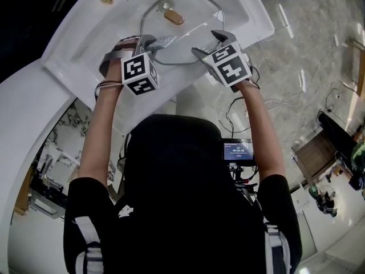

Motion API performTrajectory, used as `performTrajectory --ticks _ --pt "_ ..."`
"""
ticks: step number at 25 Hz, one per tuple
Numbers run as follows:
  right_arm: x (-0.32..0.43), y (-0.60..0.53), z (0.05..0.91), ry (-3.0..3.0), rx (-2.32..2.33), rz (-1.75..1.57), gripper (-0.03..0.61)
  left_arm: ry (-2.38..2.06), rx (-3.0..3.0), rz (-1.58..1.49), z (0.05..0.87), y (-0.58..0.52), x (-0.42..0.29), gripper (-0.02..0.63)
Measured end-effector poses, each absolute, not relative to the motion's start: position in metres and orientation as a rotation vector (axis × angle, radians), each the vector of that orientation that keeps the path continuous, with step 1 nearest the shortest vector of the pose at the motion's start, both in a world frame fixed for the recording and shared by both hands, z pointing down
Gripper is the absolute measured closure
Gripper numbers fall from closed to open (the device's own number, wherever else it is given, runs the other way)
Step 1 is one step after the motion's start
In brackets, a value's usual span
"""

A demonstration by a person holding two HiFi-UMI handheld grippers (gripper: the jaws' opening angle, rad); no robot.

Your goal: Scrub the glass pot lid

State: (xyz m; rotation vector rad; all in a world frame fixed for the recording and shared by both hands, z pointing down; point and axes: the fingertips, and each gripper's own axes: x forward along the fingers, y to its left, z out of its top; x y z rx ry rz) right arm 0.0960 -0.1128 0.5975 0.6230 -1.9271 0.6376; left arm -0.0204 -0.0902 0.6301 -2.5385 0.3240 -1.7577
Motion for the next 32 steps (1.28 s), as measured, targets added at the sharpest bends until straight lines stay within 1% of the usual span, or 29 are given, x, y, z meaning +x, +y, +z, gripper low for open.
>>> performTrajectory --ticks 32 --pt "0.097 -0.112 0.597 -1.895 0.613 0.65 0.252 0.297 -2.469 -1.774 0.65 -0.129 -0.026 0.54"
